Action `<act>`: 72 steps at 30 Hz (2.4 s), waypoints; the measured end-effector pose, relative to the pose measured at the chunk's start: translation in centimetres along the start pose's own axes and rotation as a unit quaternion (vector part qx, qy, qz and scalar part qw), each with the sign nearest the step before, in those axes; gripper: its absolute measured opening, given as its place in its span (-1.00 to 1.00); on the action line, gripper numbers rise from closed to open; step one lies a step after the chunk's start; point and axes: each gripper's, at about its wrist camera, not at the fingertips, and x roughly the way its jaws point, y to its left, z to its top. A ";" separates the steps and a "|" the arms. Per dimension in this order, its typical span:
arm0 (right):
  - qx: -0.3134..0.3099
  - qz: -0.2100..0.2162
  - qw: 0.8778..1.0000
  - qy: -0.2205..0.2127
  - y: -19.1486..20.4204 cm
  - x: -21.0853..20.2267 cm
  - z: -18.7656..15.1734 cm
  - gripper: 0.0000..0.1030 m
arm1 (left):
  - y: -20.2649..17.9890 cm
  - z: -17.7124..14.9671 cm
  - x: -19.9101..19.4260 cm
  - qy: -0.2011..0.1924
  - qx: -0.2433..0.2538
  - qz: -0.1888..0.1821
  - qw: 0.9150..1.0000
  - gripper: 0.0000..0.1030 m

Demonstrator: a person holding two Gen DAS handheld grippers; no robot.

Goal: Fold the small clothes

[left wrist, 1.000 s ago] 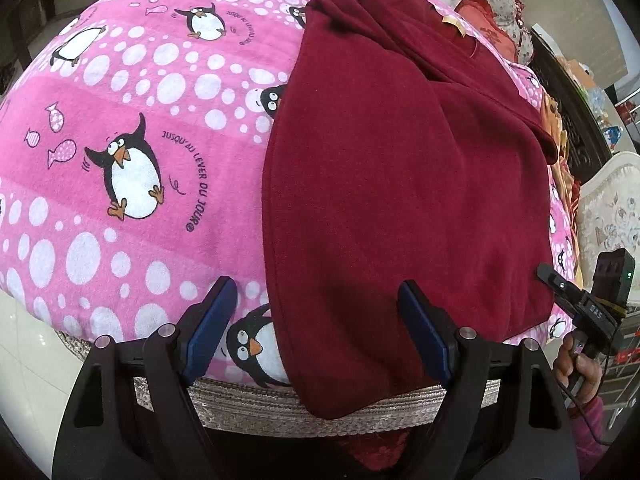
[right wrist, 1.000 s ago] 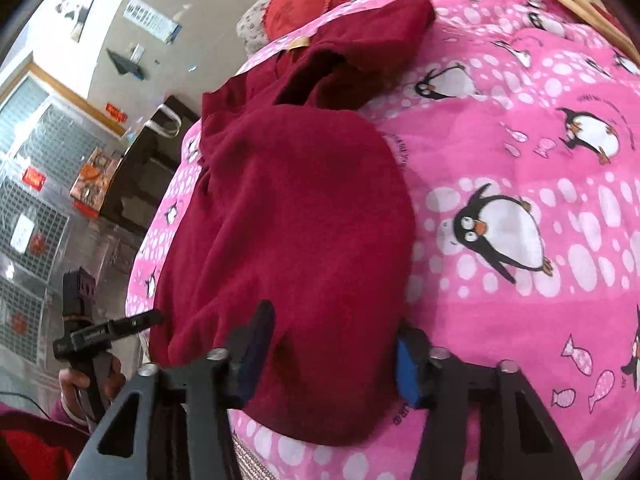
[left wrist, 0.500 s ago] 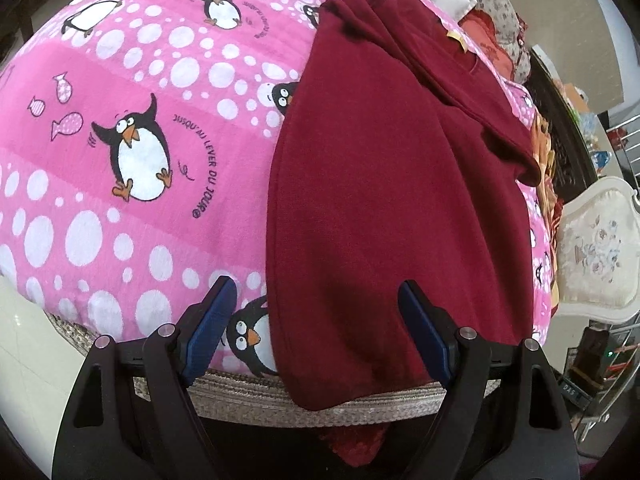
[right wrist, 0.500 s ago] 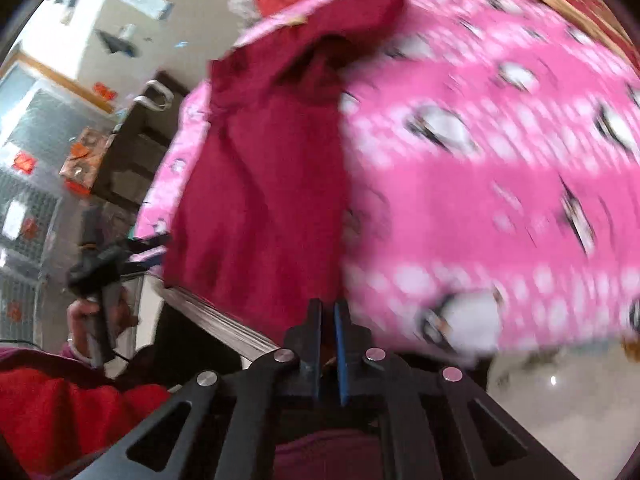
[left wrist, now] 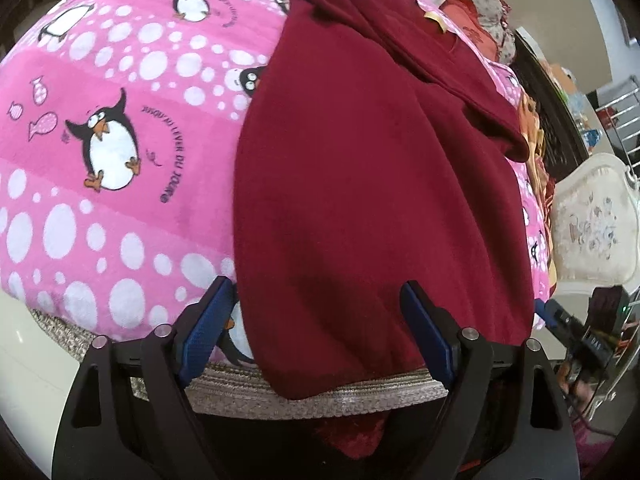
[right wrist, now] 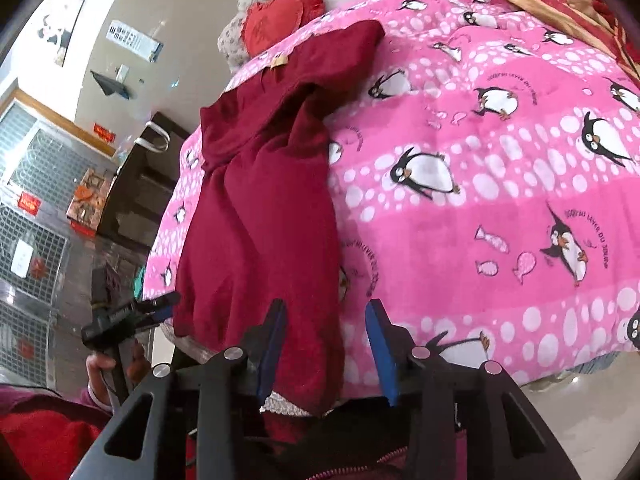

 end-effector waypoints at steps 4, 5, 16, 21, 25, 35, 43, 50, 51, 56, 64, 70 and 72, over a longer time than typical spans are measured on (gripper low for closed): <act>0.015 0.009 1.000 -0.002 -0.4 0.6 0.3 -0.23 | 1.2 0.4 0.6 0.009 -0.028 -0.015 0.999 -0.78; 0.017 0.012 1.000 -0.004 -0.3 0.7 0.4 -0.23 | 1.6 0.4 0.3 0.014 -0.042 -0.029 0.999 -0.81; 0.000 0.023 1.000 0.002 0.5 0.8 -0.2 0.21 | 5.0 -1.9 -3.8 0.010 -0.056 -0.019 0.998 -0.90; -0.017 0.016 0.999 0.032 1.2 1.8 -0.9 0.21 | 3.7 -1.5 -4.7 -0.007 -0.041 -0.018 0.999 -0.89; -0.027 0.019 0.999 0.037 1.5 2.3 -1.2 0.21 | 3.6 -1.1 -5.4 -0.017 -0.048 -0.020 0.999 -0.71; -0.082 -0.004 0.996 0.034 3.3 5.4 -0.6 -0.83 | 4.1 -0.9 -6.2 -0.046 -0.071 -0.023 0.996 0.09; -0.106 -0.029 0.993 0.049 3.2 3.5 -2.0 -0.85 | 3.9 -0.3 -3.4 -0.016 -0.067 -0.019 0.997 0.14; -0.047 -0.010 0.997 -0.055 2.2 0.9 6.2 0.15 | 4.6 0.0 -3.5 -0.023 -0.079 -0.019 0.996 0.14; -0.038 -0.003 0.997 -0.066 1.9 1.1 7.6 0.15 | 4.6 0.1 -3.5 -0.023 -0.081 -0.020 0.996 0.14; 0.021 -0.021 0.995 -0.092 -0.4 5.9 17.8 0.15 | 4.2 0.5 -3.3 -0.026 -0.077 -0.012 0.997 0.15; -0.031 -0.047 0.993 -0.100 0.1 10.0 24.1 -0.72 | 4.1 1.5 -2.5 -0.026 -0.085 -0.004 0.996 0.15; -0.103 -0.132 0.973 -0.157 1.0 7.5 26.3 -0.83 | 4.2 2.2 -2.1 -0.029 -0.085 0.001 0.996 0.15; -0.073 -0.130 0.979 -0.137 -0.7 9.0 27.0 -0.83 | 4.2 2.2 -1.9 -0.029 -0.086 0.003 0.996 0.15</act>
